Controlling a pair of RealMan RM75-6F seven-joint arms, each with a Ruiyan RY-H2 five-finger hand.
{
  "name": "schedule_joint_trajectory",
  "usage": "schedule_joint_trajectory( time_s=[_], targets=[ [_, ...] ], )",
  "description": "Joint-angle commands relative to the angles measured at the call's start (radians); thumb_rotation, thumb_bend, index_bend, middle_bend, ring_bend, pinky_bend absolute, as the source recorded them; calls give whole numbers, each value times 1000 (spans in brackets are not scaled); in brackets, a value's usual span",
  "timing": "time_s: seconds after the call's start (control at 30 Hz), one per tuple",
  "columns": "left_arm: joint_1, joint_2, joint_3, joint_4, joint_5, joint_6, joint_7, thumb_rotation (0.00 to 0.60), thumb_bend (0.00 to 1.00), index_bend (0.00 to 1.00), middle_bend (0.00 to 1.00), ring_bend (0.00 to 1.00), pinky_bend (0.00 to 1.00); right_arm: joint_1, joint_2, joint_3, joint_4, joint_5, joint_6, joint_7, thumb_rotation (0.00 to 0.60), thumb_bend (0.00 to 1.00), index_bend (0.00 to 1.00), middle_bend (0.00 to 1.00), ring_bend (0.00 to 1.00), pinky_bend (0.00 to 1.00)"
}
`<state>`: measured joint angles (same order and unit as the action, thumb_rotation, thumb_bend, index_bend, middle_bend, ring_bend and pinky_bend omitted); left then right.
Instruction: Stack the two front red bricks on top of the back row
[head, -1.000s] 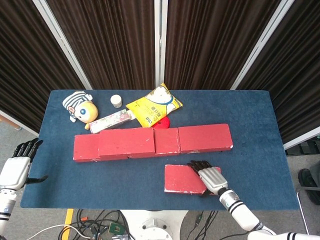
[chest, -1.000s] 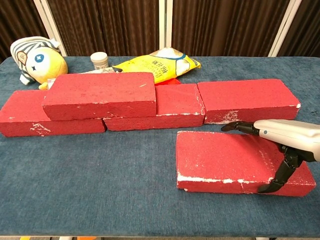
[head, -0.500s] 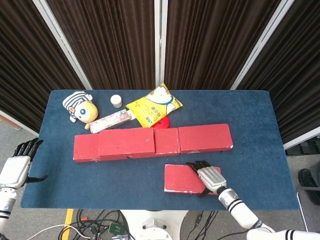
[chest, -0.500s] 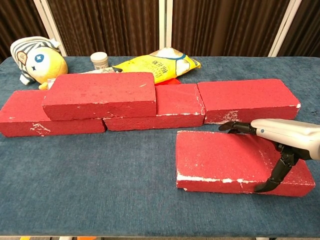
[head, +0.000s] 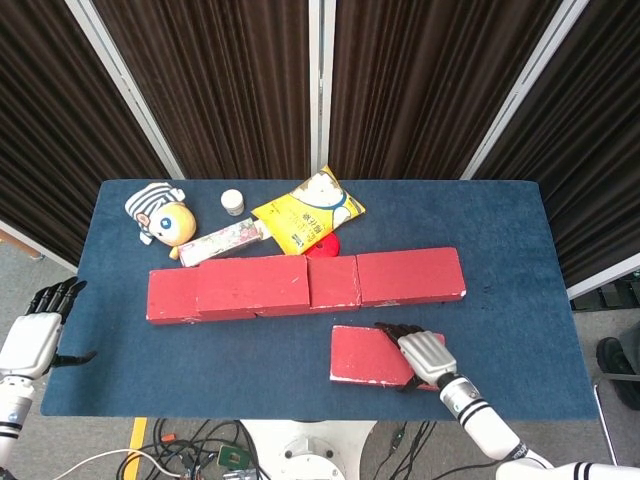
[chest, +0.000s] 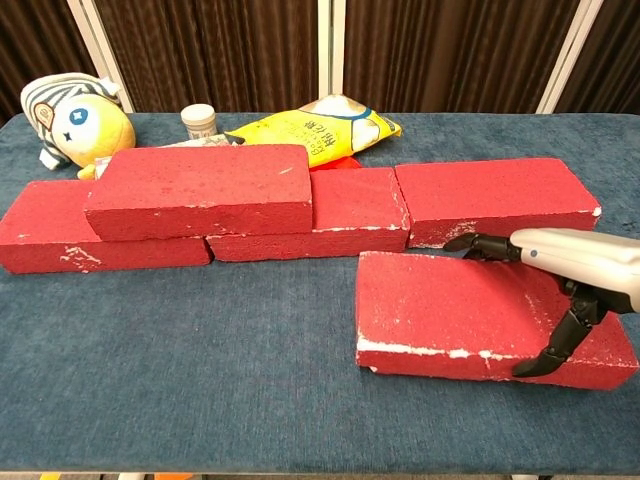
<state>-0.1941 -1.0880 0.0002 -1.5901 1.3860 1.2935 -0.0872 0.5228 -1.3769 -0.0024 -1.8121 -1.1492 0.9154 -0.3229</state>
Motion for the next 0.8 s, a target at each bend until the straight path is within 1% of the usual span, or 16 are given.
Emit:
schedule_joint_trajectory(
  time_s=[0.03, 0.1, 0.2, 0.3, 0.4, 0.53, 0.6, 0.7, 0.8],
  targets=[
    [2, 3, 0, -4, 2, 0, -2, 600, 0, 0, 0, 0, 12, -1, 46, 2, -34, -52, 11, 32, 600, 57, 0, 209, 149, 212],
    [1, 12, 0, -11, 5, -4, -3, 600, 0, 0, 0, 0, 12, 17, 101, 16, -57, -76, -10, 61, 600, 57, 0, 209, 149, 220],
    [2, 25, -4, -23, 10, 0, -5, 600, 0, 0, 0, 0, 11, 49, 184, 59, -71, -95, -34, 112, 600, 57, 0, 211, 150, 228],
    [8, 28, -9, -32, 13, 13, -14, 600, 0, 0, 0, 0, 11, 70, 250, 85, -58, -117, -50, 143, 600, 58, 0, 215, 157, 230],
    [10, 24, -7, -29, 24, 14, -19, 600, 0, 0, 0, 0, 12, 101, 284, 114, -18, -152, -72, 185, 600, 64, 0, 212, 157, 230],
    [10, 19, -6, -25, 30, 12, -22, 600, 0, 0, 0, 0, 12, 142, 275, 142, 76, -206, -93, 252, 600, 64, 0, 212, 157, 229],
    [10, 17, -7, -25, 32, 11, -23, 600, 0, 0, 0, 0, 12, 168, 257, 151, 136, -230, -122, 315, 600, 64, 0, 211, 157, 229],
    [10, 16, -7, -27, 35, 8, -21, 600, 0, 0, 0, 0, 12, 211, 226, 156, 220, -266, -172, 409, 600, 64, 0, 210, 157, 229],
    [9, 16, -6, -31, 34, 3, -17, 600, 0, 0, 0, 0, 11, 252, 191, 157, 303, -303, -204, 473, 600, 64, 0, 210, 157, 226]
  ],
)
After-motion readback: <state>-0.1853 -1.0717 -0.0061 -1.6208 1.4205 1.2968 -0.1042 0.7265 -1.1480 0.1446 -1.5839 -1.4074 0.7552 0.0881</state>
